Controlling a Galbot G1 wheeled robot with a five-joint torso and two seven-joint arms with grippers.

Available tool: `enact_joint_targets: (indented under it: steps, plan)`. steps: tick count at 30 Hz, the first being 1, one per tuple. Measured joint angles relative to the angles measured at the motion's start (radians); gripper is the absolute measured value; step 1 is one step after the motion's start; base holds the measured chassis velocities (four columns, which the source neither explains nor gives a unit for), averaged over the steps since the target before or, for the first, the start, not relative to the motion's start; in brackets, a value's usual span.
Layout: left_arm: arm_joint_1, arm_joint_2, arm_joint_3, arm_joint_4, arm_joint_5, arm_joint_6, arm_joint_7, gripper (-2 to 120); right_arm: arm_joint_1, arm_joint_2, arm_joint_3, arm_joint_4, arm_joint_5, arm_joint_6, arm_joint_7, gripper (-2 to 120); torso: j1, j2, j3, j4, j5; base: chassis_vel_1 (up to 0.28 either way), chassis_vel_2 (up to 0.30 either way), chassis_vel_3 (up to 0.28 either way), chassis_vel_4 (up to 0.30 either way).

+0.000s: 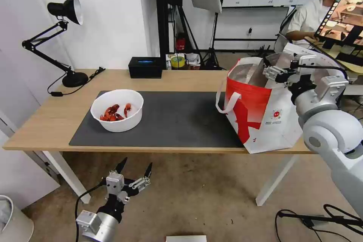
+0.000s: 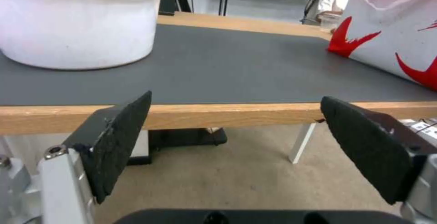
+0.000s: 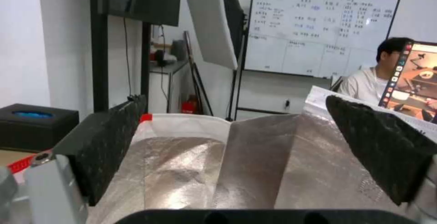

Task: Pick up the trash from the table and place it into the takeout bag.

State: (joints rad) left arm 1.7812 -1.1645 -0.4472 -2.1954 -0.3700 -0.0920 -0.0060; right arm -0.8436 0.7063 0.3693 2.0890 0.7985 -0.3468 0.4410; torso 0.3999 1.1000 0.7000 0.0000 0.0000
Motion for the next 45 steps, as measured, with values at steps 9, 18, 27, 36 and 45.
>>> enact_joint_targets:
  steps: [9, 18, 27, 36, 45]
  plan:
    - [-0.001, 0.003, -0.005, 0.000, 0.000, 0.000, 0.000, 100, 0.020, 0.002, -0.017, -0.004, 0.001, 0.026, -0.020, 100, 0.000, 0.000, 0.000, 0.0000, 0.0000, 0.000, 0.000, 0.000, 0.000]
    - [-0.002, 0.005, -0.008, -0.001, -0.002, 0.000, -0.001, 100, 0.016, 0.005, -0.050, 0.083, 0.120, 0.055, -0.059, 100, 0.000, 0.000, 0.000, 0.0000, -0.0001, 0.000, 0.000, 0.000, 0.000]
    - [-0.008, 0.016, -0.020, -0.001, -0.010, 0.000, -0.002, 100, -0.088, -0.009, -0.105, 0.200, 0.140, 0.071, -0.131, 100, 0.000, 0.000, 0.000, -0.0001, -0.0001, 0.000, 0.000, 0.000, 0.000]
    - [-0.005, -0.002, -0.028, 0.001, -0.006, -0.004, -0.001, 100, -0.243, 0.042, -0.192, 0.240, -0.029, 0.101, -0.139, 100, 0.000, 0.000, 0.000, 0.0000, 0.0000, 0.000, 0.000, 0.000, 0.000]
    - [-0.001, -0.007, -0.039, 0.010, -0.006, -0.019, 0.000, 100, -0.468, 0.113, -0.203, 0.177, -0.221, 0.216, -0.138, 100, 0.000, 0.000, 0.000, -0.0001, -0.0001, 0.000, 0.000, 0.000, 0.000]
